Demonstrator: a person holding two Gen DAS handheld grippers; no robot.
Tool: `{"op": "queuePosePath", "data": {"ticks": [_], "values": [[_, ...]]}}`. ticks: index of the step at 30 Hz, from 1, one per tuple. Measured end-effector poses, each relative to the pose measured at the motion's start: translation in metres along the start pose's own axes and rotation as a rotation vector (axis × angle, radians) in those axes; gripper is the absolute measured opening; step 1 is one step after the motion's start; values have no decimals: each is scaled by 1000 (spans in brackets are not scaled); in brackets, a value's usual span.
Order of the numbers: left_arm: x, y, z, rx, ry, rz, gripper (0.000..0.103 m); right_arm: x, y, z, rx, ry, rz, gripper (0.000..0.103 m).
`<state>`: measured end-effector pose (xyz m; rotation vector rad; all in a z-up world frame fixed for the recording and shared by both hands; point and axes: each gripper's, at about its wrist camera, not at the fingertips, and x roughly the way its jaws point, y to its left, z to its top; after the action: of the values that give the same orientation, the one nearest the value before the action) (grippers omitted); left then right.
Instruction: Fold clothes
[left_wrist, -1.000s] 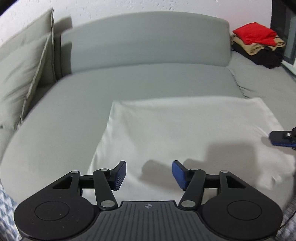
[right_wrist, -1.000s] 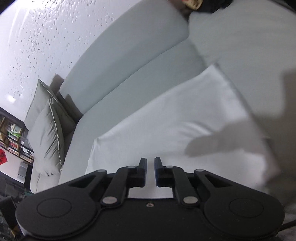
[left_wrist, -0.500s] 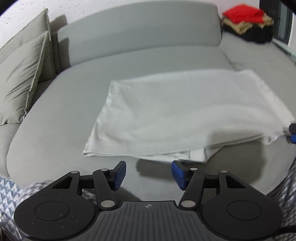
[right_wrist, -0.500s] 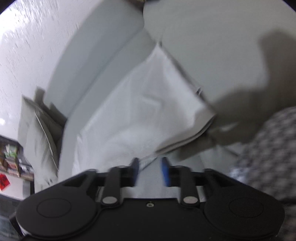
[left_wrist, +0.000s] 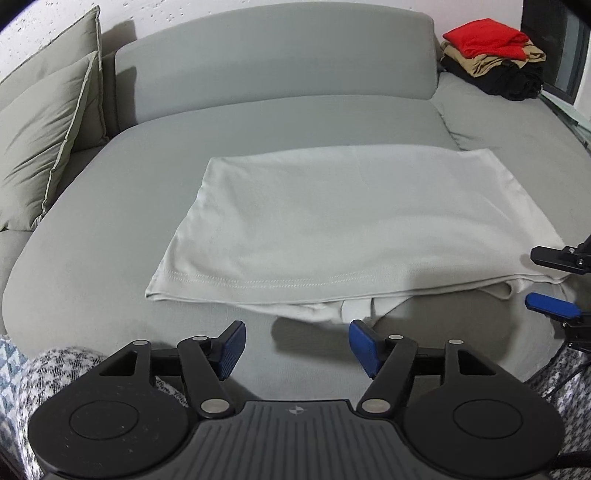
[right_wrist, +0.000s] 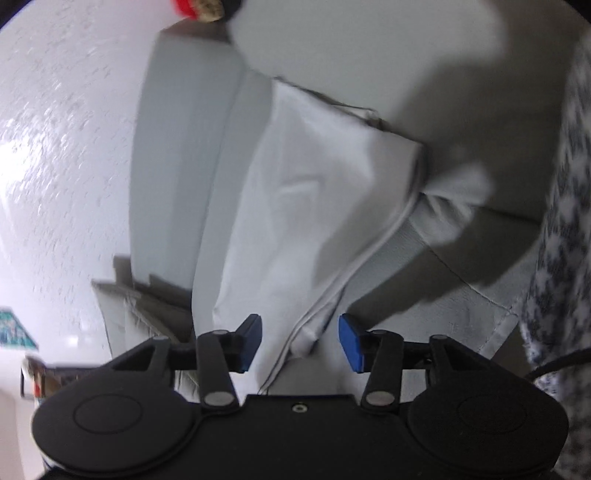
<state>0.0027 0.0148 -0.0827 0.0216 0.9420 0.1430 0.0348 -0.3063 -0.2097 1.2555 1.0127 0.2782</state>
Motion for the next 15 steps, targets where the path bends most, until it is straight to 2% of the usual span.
{"op": "queuePosePath", "data": {"ticks": [4,6,8,11,15], "values": [[2,0,1,-15,4,-2,64,7,-10,2,62,-45,59,42],[3,0,3,-20,3,-2,64,10,-14,5,77,-92,76,33],[2,2,5,-25,-4,2,64,13,-15,8,81,-146,83,31],[2,8,8,-42,-17,9,64,13,-13,12,56,-240,71,32],[7,24,14,-93,-30,23,64,10,-18,27,36,-335,55,39]]}}
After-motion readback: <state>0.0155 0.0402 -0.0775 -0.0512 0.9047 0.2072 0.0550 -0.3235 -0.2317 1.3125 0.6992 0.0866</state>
